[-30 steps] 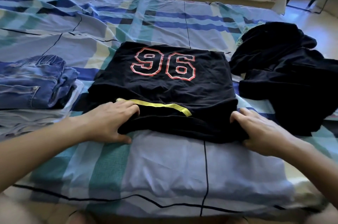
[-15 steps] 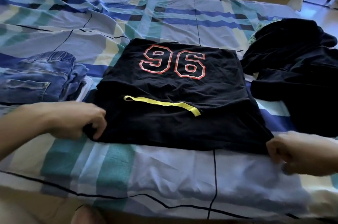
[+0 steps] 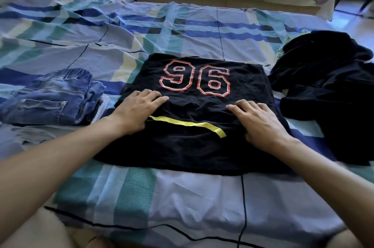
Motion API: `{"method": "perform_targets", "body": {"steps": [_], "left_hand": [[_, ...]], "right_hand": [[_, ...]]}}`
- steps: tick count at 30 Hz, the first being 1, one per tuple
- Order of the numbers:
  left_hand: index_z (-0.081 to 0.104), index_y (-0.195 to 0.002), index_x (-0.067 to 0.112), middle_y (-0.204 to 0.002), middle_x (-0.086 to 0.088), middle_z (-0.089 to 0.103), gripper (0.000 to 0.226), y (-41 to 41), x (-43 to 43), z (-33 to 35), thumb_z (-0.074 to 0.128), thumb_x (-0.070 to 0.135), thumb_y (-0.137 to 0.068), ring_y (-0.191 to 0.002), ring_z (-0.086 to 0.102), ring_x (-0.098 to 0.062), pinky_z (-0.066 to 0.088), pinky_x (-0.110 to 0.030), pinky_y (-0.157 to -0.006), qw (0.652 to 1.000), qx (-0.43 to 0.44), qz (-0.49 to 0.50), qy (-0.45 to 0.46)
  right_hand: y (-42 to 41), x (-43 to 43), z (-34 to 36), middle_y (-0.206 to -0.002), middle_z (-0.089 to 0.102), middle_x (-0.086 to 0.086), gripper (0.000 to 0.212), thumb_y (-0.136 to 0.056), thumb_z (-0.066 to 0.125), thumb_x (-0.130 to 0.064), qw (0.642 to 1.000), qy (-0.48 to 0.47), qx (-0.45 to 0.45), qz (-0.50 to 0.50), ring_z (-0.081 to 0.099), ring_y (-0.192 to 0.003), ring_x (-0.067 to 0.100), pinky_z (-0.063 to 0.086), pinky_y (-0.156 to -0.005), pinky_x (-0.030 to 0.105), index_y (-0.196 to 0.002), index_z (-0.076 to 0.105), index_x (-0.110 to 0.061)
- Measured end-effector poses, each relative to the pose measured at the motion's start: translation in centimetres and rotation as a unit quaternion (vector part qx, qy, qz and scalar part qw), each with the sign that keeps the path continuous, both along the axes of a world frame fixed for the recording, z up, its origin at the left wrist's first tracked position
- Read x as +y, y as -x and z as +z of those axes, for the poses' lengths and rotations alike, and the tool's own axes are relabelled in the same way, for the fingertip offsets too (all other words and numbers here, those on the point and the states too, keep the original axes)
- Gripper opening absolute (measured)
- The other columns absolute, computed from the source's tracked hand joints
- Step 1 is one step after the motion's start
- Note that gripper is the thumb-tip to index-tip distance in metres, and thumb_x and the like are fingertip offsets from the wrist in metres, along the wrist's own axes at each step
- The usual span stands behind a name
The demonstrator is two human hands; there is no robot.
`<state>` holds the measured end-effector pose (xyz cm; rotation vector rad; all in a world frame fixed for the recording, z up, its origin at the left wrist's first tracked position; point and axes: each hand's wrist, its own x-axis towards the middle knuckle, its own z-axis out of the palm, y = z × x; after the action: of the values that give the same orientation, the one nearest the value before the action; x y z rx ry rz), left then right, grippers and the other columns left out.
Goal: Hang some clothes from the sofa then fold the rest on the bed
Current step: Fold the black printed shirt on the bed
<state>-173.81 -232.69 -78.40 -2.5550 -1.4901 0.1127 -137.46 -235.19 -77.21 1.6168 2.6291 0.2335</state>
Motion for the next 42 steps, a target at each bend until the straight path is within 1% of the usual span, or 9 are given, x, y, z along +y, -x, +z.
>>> {"method": "perform_targets", "body": {"steps": [7, 15, 19, 23, 27, 29, 34, 37, 42], "left_hand": [[0.061, -0.128, 0.03, -0.111, 0.005, 0.07, 0.058, -2.0, 1.7, 1.0, 0.058, 0.008, -0.074, -0.103, 0.066, -0.026, 0.052, -0.039, -0.078, 0.989, -0.139, 0.035, -0.042], [0.071, -0.111, 0.03, -0.096, -0.004, 0.076, 0.046, -0.3, 1.9, 7.2, 0.051, 0.018, -0.072, -0.091, 0.068, -0.033, 0.054, -0.045, -0.078, 0.973, -0.227, 0.049, -0.004], [0.068, -0.094, 0.036, -0.071, 0.02, 0.065, 0.03, 0.6, 0.1, 10.4, 0.059, 0.009, -0.087, -0.067, 0.059, -0.004, 0.042, -0.025, -0.065, 0.968, -0.234, -0.014, 0.091], [0.063, -0.101, 0.044, -0.078, 0.021, 0.059, 0.036, 0.8, -2.6, 9.3, 0.062, 0.013, -0.081, -0.076, 0.056, 0.0, 0.037, -0.012, -0.071, 0.973, -0.132, -0.044, 0.184], [0.049, -0.114, 0.043, -0.099, 0.018, 0.046, 0.051, -0.5, -4.0, 6.4, 0.073, 0.047, -0.07, -0.102, 0.057, -0.011, 0.044, -0.028, -0.078, 0.954, 0.075, -0.029, 0.289], [0.041, -0.123, 0.041, -0.108, 0.019, 0.04, 0.074, -1.0, -4.5, 6.1, 0.077, 0.064, -0.061, -0.106, 0.053, -0.009, 0.043, -0.03, -0.077, 0.943, 0.122, -0.011, 0.309], [0.037, -0.127, 0.044, -0.114, 0.023, 0.035, 0.073, -1.9, -5.5, 6.5, 0.054, 0.086, -0.069, -0.109, 0.038, 0.001, 0.045, -0.03, -0.091, 0.966, 0.021, -0.074, 0.248], [0.048, -0.126, 0.041, -0.113, 0.019, 0.041, 0.045, -3.2, -5.7, 5.4, 0.043, 0.07, -0.093, -0.11, 0.041, 0.001, 0.04, -0.023, -0.095, 0.95, -0.047, -0.082, 0.296], [0.051, -0.109, 0.037, -0.093, 0.017, 0.049, 0.019, -3.4, -4.1, 4.3, 0.053, 0.052, -0.097, -0.091, 0.052, -0.006, 0.044, -0.027, -0.088, 0.955, -0.057, -0.065, 0.284]], "right_hand": [[0.6, 2.5, -0.7, -0.095, 0.059, -0.004, 0.03, -0.081, 0.056, -0.005, 0.994, -0.076, 0.073, -0.037, 0.061, -0.098, 0.024, 0.041, -0.061, 0.034, -0.106, 0.059, -0.021], [-0.6, 2.4, 5.1, -0.099, 0.069, -0.006, 0.039, -0.064, 0.054, -0.013, 0.975, -0.069, 0.21, -0.039, 0.065, -0.097, 0.032, 0.053, -0.071, 0.043, -0.1, 0.063, -0.026], [-1.9, 0.7, 8.4, -0.069, 0.058, -0.007, 0.016, -0.07, 0.054, -0.022, 0.968, -0.001, 0.249, 0.003, 0.054, -0.066, 0.018, 0.052, -0.065, 0.045, -0.085, 0.058, -0.026], [-2.1, -1.9, 8.4, -0.069, 0.056, -0.015, 0.022, -0.073, 0.066, -0.018, 0.978, 0.136, 0.15, 0.045, 0.05, -0.065, 0.0, 0.042, -0.062, 0.03, -0.077, 0.054, -0.036], [-1.4, -3.0, 5.3, -0.103, 0.052, -0.012, 0.028, -0.079, 0.061, -0.018, 0.958, 0.274, -0.082, 0.021, 0.055, -0.105, 0.017, 0.045, -0.083, 0.032, -0.098, 0.049, -0.034], [-1.0, -3.3, 4.8, -0.101, 0.041, -0.012, 0.035, -0.079, 0.066, -0.019, 0.935, 0.326, -0.137, -0.005, 0.05, -0.099, 0.015, 0.041, -0.079, 0.03, -0.098, 0.041, -0.034], [-0.7, -3.2, 6.1, -0.096, 0.049, -0.01, 0.029, -0.077, 0.066, -0.018, 0.939, 0.298, -0.169, -0.033, 0.057, -0.097, 0.022, 0.049, -0.08, 0.037, -0.09, 0.043, -0.028], [-0.4, -4.0, 6.7, -0.081, 0.043, -0.009, 0.026, -0.08, 0.06, -0.013, 0.928, 0.305, -0.21, -0.038, 0.057, -0.089, 0.025, 0.042, -0.065, 0.031, -0.075, 0.041, -0.029], [-1.6, -3.7, 6.6, -0.087, 0.068, -0.01, 0.051, -0.062, 0.079, -0.064, 0.883, 0.436, -0.147, -0.094, 0.059, -0.076, 0.011, 0.045, -0.062, 0.029, -0.094, 0.065, -0.027]]}}
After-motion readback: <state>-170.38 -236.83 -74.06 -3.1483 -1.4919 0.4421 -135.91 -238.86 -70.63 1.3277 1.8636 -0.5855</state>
